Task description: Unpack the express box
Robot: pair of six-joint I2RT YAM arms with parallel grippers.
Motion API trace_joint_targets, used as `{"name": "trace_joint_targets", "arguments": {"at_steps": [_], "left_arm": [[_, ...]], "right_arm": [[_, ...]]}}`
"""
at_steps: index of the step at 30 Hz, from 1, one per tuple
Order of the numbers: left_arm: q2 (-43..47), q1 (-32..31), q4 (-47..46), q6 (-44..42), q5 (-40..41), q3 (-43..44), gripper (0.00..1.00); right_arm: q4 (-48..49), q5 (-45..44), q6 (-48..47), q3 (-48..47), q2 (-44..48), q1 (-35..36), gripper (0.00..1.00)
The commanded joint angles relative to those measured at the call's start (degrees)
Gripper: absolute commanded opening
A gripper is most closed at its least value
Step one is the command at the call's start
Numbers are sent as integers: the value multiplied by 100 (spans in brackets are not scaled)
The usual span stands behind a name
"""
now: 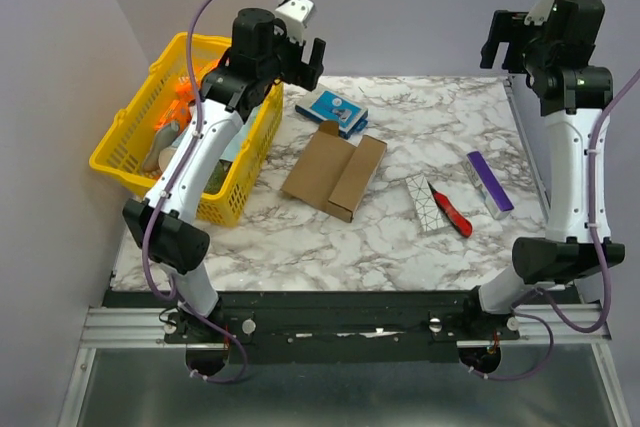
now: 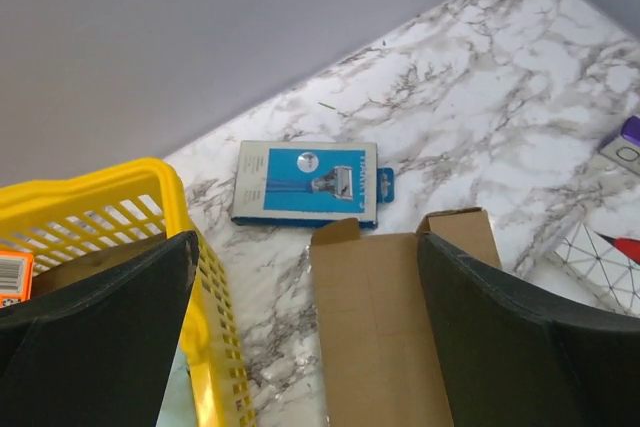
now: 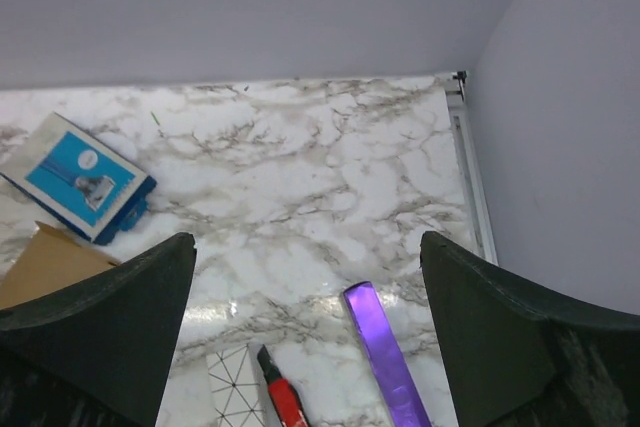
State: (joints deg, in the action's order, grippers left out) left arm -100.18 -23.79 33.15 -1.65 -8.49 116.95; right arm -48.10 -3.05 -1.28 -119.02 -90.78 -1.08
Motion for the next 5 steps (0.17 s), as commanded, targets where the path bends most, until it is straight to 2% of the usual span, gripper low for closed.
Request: {"name": "trace_joint_targets", "arguments": {"at_steps": [1,4,5], "left_arm": [[225,15,-734,24,306,-926,99],[464,15,-1658,33,24,-1472,99],[464,15,-1801,33,-12,-1534,99]], "right_arm": [[81,-89,348,-385,-361,20,100],[256,-4,7,-386,-239,20,100],[588,84,-39,-254,-125,20,100]]}}
